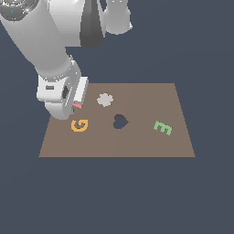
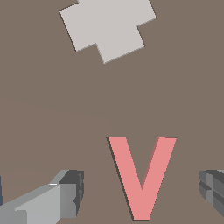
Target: Insert a designated object into the corresponding slot on a board.
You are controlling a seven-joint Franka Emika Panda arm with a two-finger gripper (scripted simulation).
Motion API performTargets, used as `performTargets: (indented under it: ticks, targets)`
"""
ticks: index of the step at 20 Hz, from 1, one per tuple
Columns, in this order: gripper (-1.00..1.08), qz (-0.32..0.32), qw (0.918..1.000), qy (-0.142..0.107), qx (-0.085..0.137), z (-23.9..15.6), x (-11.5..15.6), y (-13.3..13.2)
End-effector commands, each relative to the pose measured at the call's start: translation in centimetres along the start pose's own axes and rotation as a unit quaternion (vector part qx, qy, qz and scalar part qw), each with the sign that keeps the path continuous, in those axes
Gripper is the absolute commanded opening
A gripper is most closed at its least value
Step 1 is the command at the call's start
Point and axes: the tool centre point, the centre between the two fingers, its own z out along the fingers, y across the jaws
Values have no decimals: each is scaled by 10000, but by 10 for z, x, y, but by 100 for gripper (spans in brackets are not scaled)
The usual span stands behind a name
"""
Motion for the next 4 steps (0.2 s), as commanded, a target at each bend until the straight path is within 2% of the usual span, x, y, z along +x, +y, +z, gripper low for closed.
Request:
performTargets:
  ticks: [1,4]
  targets:
    - [100,0,10000,-1,-1,0,0,0]
    - [100,0,10000,-1,-1,0,0,0]
